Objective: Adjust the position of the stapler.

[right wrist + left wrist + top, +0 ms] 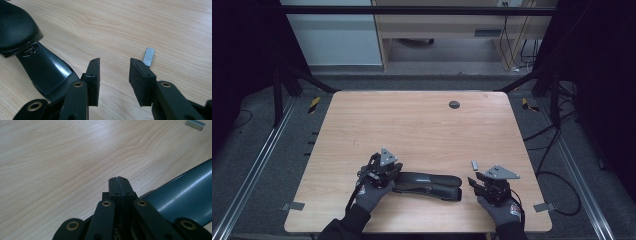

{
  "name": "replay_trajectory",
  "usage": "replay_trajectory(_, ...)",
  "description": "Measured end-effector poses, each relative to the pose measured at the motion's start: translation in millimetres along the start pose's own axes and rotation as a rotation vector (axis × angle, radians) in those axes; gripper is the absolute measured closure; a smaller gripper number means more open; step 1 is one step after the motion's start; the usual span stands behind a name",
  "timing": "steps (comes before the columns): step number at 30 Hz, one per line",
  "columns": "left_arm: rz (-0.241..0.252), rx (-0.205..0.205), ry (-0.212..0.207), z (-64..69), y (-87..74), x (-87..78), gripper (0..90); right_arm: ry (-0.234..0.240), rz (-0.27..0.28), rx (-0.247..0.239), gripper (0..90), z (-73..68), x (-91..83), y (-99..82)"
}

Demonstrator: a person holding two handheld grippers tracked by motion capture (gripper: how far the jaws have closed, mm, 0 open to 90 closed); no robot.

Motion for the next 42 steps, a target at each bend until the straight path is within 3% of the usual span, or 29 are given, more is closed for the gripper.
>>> replay_trajectory(11,-0.003,0.02,0.014,5.1,-7.1,-10.0,90.0,0.01,0.008,0.028,57.1,-1.0,-2.7,1.9)
replay_trajectory(19,-0.006,0.034,0.012,9.1,-10.5,-13.8,90.0,0.013,0.014,0.022,55.1,0.1,-2.7,2.2)
replay_trajectory(21,-0.007,0.043,0.014,10.5,-11.9,-15.4,90.0,0.01,0.021,0.002,54.6,0.9,-2.1,2.2)
replay_trajectory(25,-0.004,0.05,0.019,12.5,-14.2,-17.7,90.0,0.049,-0.027,0.025,56.1,-3.4,-1.4,-0.4)
replay_trajectory(30,-0.002,0.052,0.014,12.4,-14.8,-18.1,90.0,0.033,-0.016,0.02,56.4,-2.4,-2.5,1.3)
replay_trajectory(39,0.061,0.054,0.046,4.2,-6.6,-34.3,80.1,-0.004,-0.009,0.036,52.4,6.0,-6.9,3.1)
replay_trajectory(42,0.073,0.072,0.056,3.9,-5.3,-38.1,71.6,-0.006,-0.013,0.039,53.2,7.1,-7.8,3.1)
Point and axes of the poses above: each handheld gripper's, and its own axes: x roughly forward along the jaws, y roughly out of its top, z roughly to its right, the point moved 7 cm from there along x, roughly forward along the jaws, and after that the axes turned 6 degrees about -y, right-handed, at the moved point
